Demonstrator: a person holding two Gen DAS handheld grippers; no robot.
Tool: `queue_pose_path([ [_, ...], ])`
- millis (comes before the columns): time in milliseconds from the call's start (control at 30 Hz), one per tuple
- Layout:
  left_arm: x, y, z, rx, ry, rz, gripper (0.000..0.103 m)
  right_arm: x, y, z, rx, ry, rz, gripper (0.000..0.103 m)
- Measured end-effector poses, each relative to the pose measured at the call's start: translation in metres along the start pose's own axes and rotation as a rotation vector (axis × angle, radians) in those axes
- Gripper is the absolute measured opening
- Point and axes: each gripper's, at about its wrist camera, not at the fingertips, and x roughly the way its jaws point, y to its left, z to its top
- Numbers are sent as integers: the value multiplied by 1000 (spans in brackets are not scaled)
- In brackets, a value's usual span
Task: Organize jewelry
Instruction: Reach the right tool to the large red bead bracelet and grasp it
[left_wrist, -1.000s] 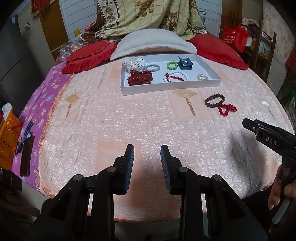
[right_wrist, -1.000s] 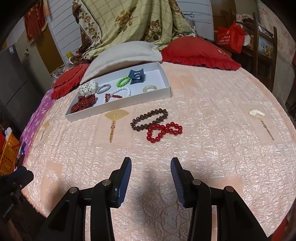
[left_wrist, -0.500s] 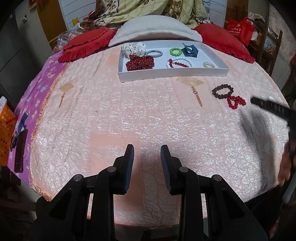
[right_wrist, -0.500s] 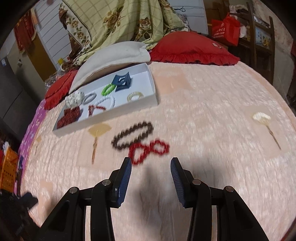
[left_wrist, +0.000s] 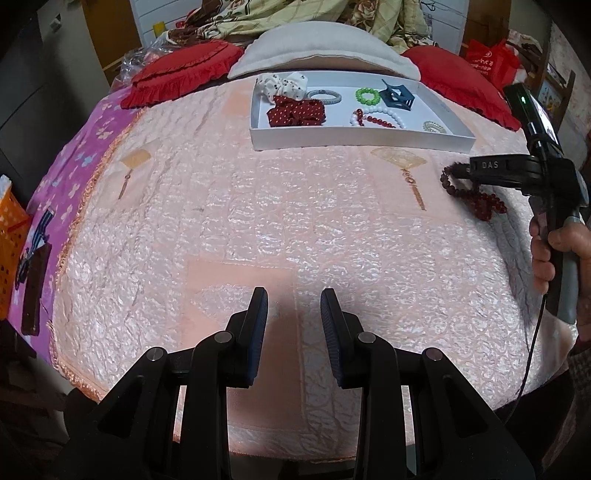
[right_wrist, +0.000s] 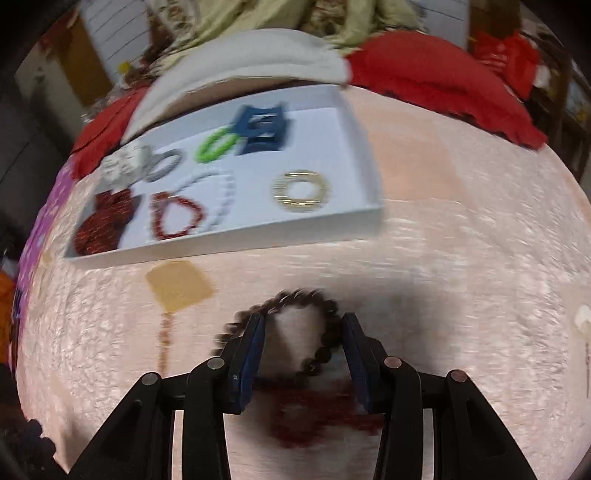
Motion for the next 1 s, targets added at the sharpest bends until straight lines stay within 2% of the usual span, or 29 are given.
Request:
queue_pose_path([
  [133, 3, 0, -1, -4, 11, -4, 29, 4, 38, -8, -87, 16, 87, 42],
  [300, 2, 0, -1, -5, 13, 1, 29, 0, 76, -29, -179, 83, 304, 42],
  [367, 2, 0, -1, -4, 15, 0, 29, -14, 79, -37, -202, 60, 325, 42],
  [500, 3, 2, 0, -8, 14, -11, 29, -55, 42, -45, -132, -60, 279, 42],
  [600, 5, 4, 1, -14, 6, -18, 29, -76, -9, -51, -26, -114, 171, 42],
  [667, 6, 3, 2, -14, -4, -21, 29, -79, -32, -54, 11, -126, 82, 42],
  [800, 11, -1, 10, -16, -16, -48, 29, -74, -65, -65, 44, -98, -21, 42],
  [1000, 27, -8, 41, 16, -11, -79, 29, -64, -61, -62, 36, -98, -13, 42],
])
